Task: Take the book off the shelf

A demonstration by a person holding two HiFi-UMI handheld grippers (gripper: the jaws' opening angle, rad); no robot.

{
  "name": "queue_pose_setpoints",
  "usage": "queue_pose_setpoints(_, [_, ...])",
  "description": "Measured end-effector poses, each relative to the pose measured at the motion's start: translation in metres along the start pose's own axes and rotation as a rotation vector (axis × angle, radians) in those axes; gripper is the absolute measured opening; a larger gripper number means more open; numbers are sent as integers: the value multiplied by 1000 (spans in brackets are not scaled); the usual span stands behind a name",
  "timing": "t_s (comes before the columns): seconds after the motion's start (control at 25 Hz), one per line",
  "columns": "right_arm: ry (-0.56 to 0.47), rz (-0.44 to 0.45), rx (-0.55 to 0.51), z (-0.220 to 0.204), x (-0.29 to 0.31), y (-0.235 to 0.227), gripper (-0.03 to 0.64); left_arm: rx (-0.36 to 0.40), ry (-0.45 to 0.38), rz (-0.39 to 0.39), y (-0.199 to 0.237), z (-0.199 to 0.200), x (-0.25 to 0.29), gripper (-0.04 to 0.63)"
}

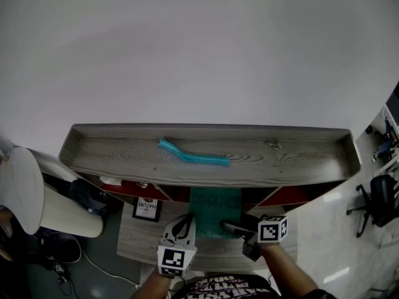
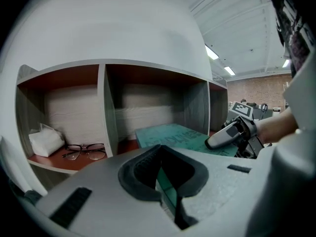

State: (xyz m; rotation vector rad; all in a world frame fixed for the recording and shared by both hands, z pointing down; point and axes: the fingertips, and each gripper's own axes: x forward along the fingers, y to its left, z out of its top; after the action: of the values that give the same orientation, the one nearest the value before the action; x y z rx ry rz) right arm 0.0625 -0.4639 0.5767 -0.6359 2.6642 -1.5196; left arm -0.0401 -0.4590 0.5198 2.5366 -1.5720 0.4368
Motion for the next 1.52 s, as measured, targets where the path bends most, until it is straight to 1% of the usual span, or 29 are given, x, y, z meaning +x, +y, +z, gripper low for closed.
queue_pose_setpoints(0.04, [3, 14, 21, -1, 1, 3, 343, 0, -2, 4, 1, 1, -2, 6])
queue_pose_setpoints(0.08, [6, 28, 45, -3, 2, 6, 289, 4, -5, 8, 2, 3, -4, 6])
queue_pose_setpoints(0.12, [6, 40, 66, -5, 3, 7, 253, 14, -10, 11, 3, 5, -6, 6])
queue_pose_setpoints(0.2, [-5, 47, 85, -10, 3, 5, 231, 30, -16, 16, 3, 9, -12, 6])
queue_pose_setpoints(0.32, [-48, 60, 134, -13, 1, 11, 204, 24, -17, 28, 7, 9, -23, 6])
queue_pose_setpoints(0.44, [-78, 63, 167, -19, -4, 12, 193, 26, -15, 44, 11, 5, -36, 6])
queue_pose_setpoints(0.6, [-107, 86, 158, -23, -10, 24, 186, 30, -21, 60, 15, 1, -56, 6])
queue_pose_setpoints(0.76, [-138, 90, 176, -33, -16, 32, 181, 35, -23, 61, 15, -5, -75, 6])
queue_pose_setpoints(0.96, [-173, 81, 233, -56, -26, 36, 178, 39, -29, 62, 15, -12, -104, 6])
queue_pose_setpoints(1.2, [-227, 99, 300, -83, -31, 40, 176, 56, -31, 50, 14, -28, -130, 6])
queue_pose_setpoints(1.36, [-268, 121, 343, -100, -36, 50, 173, 57, -16, 46, 11, -41, -154, 6])
queue_pose_setpoints(1.52, [-288, 135, 363, -118, -40, 56, 170, 48, -1, 64, 16, -52, -178, 6])
